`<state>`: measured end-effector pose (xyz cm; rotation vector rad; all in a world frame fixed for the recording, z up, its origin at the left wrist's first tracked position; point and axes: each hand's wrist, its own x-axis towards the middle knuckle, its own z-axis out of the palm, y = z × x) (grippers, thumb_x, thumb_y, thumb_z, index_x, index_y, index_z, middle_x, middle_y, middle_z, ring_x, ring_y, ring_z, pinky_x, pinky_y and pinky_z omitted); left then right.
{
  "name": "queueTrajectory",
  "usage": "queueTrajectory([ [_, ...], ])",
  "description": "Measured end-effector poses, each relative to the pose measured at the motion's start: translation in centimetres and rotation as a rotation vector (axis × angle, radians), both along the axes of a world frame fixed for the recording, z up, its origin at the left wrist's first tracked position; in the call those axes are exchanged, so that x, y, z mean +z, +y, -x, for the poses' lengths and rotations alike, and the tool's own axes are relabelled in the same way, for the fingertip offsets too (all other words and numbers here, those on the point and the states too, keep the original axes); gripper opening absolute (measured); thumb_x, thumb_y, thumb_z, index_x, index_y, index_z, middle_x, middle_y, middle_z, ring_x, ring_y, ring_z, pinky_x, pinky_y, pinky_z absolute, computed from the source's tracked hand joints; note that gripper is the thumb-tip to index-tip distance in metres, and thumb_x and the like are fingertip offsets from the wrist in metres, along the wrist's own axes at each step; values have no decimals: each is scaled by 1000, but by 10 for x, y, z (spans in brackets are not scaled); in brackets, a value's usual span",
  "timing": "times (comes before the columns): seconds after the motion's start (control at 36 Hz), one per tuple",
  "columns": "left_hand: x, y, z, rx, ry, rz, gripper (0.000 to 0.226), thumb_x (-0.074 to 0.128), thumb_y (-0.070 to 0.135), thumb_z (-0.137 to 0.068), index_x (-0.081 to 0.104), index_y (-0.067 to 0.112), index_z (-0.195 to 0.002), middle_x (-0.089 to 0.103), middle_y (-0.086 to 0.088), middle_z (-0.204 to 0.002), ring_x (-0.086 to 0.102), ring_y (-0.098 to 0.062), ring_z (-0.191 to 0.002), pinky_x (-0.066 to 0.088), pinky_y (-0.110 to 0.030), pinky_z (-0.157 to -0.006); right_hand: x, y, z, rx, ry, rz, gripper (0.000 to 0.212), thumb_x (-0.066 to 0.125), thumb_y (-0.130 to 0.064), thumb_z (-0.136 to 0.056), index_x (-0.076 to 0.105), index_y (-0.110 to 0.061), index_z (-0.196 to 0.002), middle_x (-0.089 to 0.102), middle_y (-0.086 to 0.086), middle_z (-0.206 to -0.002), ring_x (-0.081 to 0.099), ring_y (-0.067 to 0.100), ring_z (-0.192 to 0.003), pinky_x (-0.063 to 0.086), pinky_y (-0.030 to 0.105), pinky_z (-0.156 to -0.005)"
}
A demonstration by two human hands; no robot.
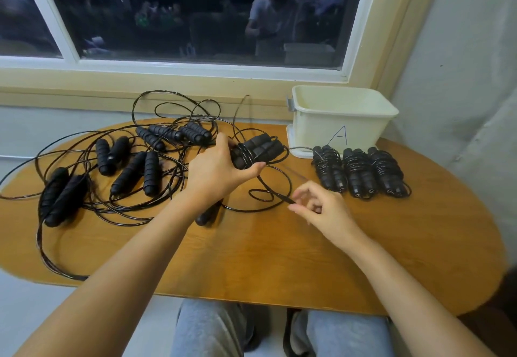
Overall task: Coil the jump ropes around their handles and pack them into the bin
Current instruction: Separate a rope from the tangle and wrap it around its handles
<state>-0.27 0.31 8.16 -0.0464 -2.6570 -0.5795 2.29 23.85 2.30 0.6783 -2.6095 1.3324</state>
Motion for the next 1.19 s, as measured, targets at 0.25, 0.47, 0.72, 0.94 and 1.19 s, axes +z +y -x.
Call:
queueTrajectory([
  [0.25, -2, -3, -3, 19, -19, 14, 75, 58, 72, -78, 43, 13, -121, 54, 8, -89, 54, -13, -75, 34, -23, -49, -8, 3, 5, -113, 536, -237, 26, 66, -40, -86, 76, -16, -90, 70, -10, -84, 59, -1, -70, 44, 9, -62],
  [0.47, 8, -17, -1, 35, 73, -40, 76, 62, 71, -77, 45, 13, -122, 58, 6, -96, 63, -19, -85, 52, -33, -64, -10, 21, 10, -198, -114, 61, 14, 73, -16, -87, 70, -29, -81, 70, -14, -91, 62, 1, -91, 47, 28, -87],
  [0.72, 20, -39, 4, 42, 159, -87, 75, 64, 67, -79, 45, 13, -127, 65, -6, -113, 64, -23, -98, 52, -37, -76, -41, 62, 11, -184, -6, -424, 25, 70, -19, -87, 56, -27, -70, 49, -15, -144, 42, 12, -132, 35, 33, -107],
  [0.94, 19, -27, 0, -8, 171, -28, 74, 65, 67, -78, 45, 13, -125, 64, 0, -106, 65, -21, -93, 50, -32, -70, -34, 46, 8, -152, 42, -627, 19, 75, -31, -83, 73, -26, -102, 30, -10, -159, 16, 13, -148, 37, 35, -109],
  [1.19, 23, 4, -10, -114, 219, 65, 72, 66, 67, -75, 46, 14, -119, 53, 14, -90, 62, -13, -76, 34, -22, -53, 0, -7, 9, -16, 28, -226, 41, 55, -28, -100, 50, -25, -140, 42, -14, -144, 29, 1, -136, 26, 29, -117],
])
